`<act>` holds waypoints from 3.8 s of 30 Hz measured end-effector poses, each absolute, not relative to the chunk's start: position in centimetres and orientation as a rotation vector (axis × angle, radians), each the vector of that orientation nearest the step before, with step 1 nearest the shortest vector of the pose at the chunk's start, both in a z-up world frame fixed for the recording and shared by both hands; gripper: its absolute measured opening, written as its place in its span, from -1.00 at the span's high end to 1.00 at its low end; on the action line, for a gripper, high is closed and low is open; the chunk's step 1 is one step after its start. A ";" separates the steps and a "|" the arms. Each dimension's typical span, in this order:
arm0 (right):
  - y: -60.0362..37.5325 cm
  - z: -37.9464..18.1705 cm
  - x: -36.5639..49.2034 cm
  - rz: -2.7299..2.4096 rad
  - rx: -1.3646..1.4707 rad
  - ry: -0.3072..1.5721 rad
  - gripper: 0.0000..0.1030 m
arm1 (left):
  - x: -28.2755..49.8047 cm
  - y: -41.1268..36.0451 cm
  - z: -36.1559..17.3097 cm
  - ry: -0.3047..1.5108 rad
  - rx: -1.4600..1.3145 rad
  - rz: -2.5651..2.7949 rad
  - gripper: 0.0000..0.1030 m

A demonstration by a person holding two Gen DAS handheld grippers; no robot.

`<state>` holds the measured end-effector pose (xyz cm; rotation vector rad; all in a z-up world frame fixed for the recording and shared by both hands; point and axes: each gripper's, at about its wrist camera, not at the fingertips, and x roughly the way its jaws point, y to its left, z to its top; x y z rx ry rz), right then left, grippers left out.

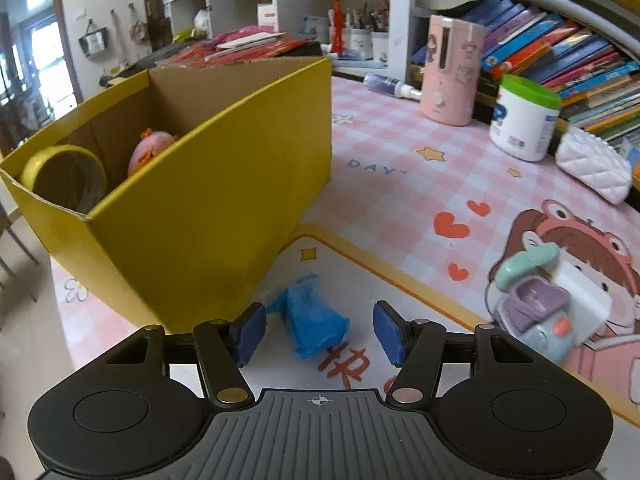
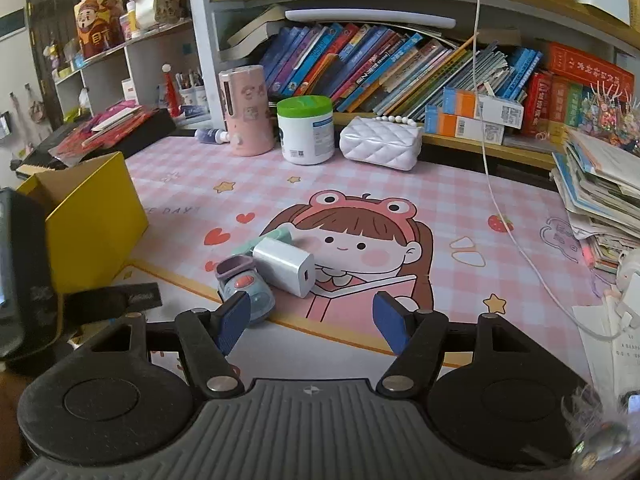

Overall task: Organize objects
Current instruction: 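Close the left tool on the blue bag while the right tool grasps the grey-blue toy car, then lift the blue bag and toy car and carry them over the yellow box with both tools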

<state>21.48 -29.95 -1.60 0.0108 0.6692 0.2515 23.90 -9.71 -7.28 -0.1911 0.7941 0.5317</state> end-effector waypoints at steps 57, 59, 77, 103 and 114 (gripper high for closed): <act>-21.1 -0.6 16.3 0.131 0.000 0.811 0.20 | 11.4 -2.4 -0.4 0.742 -0.180 0.070 0.43; -19.9 -0.6 15.2 0.135 -0.010 0.813 0.20 | 10.3 -1.4 -0.5 0.743 -0.182 0.072 0.43; -9.8 -1.4 7.0 0.217 -0.079 0.821 0.20 | 2.6 7.3 -1.0 0.771 -0.175 0.138 0.43; -2.2 -0.8 2.7 0.328 -0.121 0.789 0.20 | -1.9 13.0 -0.1 0.715 -0.164 0.191 0.43; -0.5 2.4 4.0 0.322 -0.165 0.650 0.20 | 0.1 13.6 2.8 0.596 -0.128 0.250 0.43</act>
